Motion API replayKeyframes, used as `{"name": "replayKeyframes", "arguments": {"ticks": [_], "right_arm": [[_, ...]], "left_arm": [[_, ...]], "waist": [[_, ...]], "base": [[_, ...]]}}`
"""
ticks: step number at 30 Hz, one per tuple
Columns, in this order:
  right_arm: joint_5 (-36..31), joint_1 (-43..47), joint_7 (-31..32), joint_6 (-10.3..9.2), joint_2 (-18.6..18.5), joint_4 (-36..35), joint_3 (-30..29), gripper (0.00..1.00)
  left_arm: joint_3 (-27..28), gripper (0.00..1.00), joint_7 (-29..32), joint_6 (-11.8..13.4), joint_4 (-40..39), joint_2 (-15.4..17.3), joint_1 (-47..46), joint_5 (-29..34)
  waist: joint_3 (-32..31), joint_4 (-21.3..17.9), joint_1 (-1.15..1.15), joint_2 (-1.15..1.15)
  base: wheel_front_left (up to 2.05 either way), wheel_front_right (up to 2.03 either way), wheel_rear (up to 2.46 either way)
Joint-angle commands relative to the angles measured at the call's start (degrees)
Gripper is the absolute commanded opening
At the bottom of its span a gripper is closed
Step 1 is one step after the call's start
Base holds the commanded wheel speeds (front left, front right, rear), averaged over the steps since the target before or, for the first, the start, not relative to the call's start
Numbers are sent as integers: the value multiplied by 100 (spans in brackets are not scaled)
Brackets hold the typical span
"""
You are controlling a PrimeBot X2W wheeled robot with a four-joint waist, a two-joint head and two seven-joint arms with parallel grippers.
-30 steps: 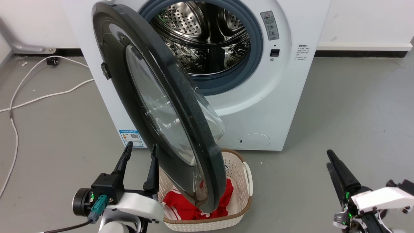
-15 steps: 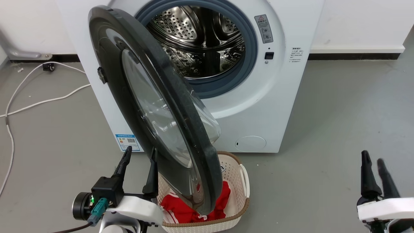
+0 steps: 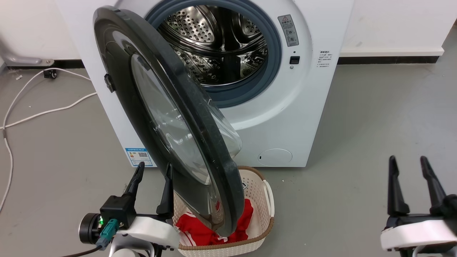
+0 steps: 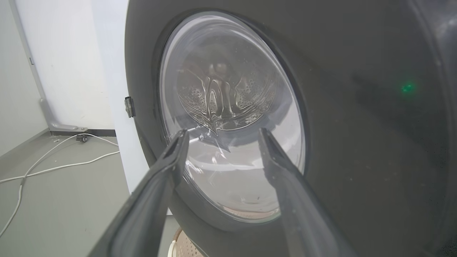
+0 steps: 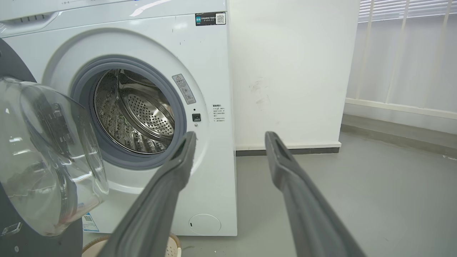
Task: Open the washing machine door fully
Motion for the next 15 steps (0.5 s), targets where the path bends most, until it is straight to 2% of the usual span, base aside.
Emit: {"name": "replayKeyframes", "arguments": {"ticks": [1, 6, 15], "right_arm": [[-102, 115, 30, -2, 30, -78, 55, 100], [-554, 318, 131, -3, 72, -252, 303, 100], [-725, 474, 126, -3, 85, -108, 394, 100]], "left_arm": [[22, 100, -15, 5, -7, 3, 38, 16], [48, 100, -15, -6, -3, 5, 27, 43], [51, 100, -15, -7, -6, 4, 52, 58]], "waist": [[4, 2, 0, 0], [8, 8, 0, 0], [10, 8, 0, 0]], "base": [[0, 0, 0], [0, 0, 0], [0, 0, 0]]}}
